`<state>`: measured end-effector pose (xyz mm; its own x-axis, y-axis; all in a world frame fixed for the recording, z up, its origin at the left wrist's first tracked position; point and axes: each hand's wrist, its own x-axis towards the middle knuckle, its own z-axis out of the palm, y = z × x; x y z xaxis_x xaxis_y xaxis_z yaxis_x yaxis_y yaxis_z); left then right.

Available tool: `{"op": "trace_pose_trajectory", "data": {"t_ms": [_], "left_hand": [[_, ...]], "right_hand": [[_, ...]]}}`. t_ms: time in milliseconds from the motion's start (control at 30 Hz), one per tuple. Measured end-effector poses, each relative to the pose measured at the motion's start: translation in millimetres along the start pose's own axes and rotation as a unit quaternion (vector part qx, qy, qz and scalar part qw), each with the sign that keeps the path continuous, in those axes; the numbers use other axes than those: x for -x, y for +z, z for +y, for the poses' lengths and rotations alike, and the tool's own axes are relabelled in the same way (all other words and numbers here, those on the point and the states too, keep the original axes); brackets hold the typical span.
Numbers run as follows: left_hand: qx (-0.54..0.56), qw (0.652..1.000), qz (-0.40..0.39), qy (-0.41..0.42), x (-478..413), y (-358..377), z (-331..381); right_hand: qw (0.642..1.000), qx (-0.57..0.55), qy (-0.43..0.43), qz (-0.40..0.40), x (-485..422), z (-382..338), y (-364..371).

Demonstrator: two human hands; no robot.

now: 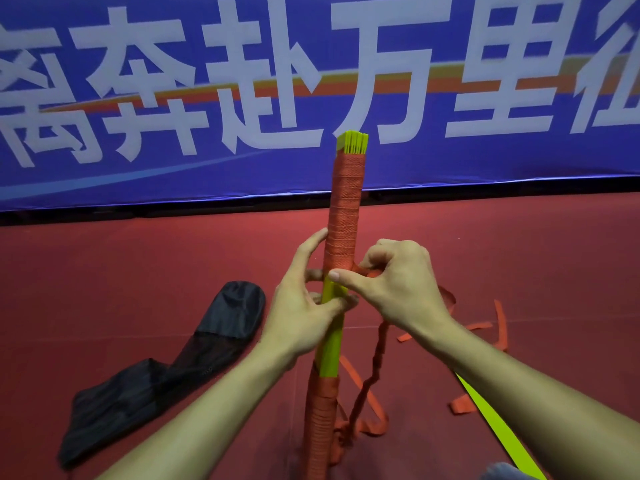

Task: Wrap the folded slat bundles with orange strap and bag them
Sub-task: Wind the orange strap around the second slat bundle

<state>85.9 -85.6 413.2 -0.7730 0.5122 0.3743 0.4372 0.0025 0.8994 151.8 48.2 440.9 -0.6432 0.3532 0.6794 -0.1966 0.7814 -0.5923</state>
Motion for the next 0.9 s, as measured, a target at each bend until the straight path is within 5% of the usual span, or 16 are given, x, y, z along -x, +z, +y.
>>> {"op": "trace_pose_trajectory", "data": {"t_ms": [367, 900], "left_hand": [[-0.036, 0.999, 0.025, -0.003, -4, 2, -1], [0.063, 0.994, -0.081, -0.036, -1, -12, 2]], "right_hand": [[0.998, -0.019, 0.049, -0.019, -2, -1, -3], [0.994, -0.035, 0.09, -0.045, -3, 5, -8]]}}
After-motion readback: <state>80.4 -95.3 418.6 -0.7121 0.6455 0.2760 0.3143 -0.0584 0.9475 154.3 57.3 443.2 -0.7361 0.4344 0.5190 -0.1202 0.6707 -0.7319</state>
